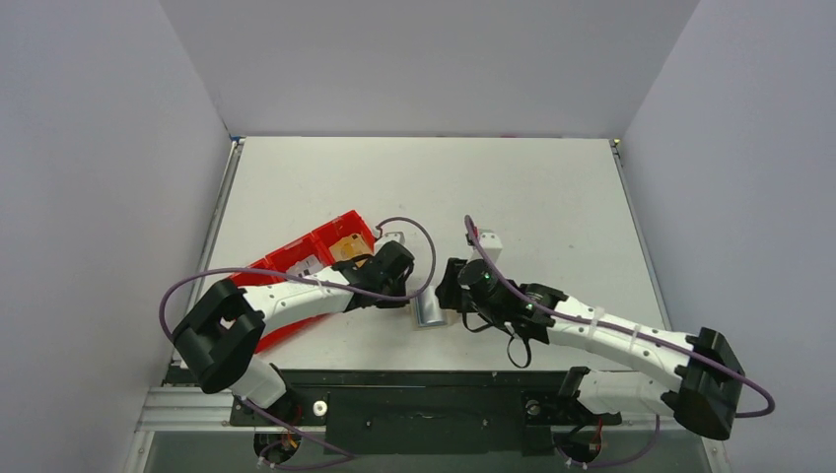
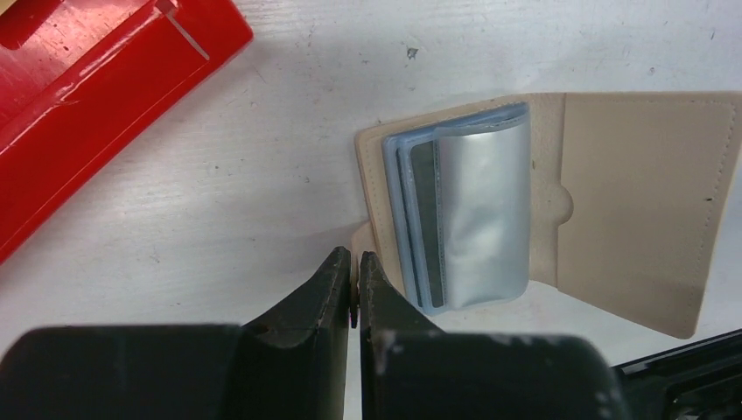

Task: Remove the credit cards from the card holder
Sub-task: Open the card holder at the center of the board.

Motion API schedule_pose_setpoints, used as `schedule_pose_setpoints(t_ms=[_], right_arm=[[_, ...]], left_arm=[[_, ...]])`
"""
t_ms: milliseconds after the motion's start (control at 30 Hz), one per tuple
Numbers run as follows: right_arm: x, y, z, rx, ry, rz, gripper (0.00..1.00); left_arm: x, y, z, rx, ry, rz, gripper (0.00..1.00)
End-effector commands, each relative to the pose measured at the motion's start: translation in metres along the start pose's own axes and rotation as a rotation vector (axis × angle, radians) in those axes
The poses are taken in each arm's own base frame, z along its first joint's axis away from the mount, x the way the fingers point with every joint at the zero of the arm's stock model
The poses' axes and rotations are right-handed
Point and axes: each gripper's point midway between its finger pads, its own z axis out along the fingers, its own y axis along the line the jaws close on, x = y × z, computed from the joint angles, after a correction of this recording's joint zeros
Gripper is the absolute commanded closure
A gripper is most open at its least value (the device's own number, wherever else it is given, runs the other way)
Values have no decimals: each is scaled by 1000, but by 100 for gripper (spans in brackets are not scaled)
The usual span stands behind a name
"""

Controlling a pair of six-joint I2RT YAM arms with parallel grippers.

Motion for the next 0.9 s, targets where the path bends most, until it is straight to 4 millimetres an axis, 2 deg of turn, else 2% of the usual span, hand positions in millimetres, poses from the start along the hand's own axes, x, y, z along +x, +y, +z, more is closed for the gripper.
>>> schedule_pose_setpoints(t_ms=[0, 133, 233, 433, 633, 700, 867], right_arm=[[12, 7, 27, -1, 21, -30, 55], [31, 5, 49, 25, 71, -57, 53], [43, -6, 63, 85, 93, -80, 48], [56, -17, 77, 169, 111, -151, 40], [69, -23, 86, 210, 141, -185, 39], [72, -27, 87, 225, 149, -188, 41], [72, -36, 82, 241, 139, -166, 64]], left_arm=[[-17, -16, -8, 113, -42, -77, 100], [-17, -15, -7, 132, -40, -93, 100], [-16, -13, -7, 138, -33, -101, 100], [-16, -9, -6, 139, -30, -113, 100], [-16, -3, -5, 131, -27, -118, 100], [-16, -2, -4, 129, -26, -119, 100], [-13, 3, -3, 113, -16, -116, 100]])
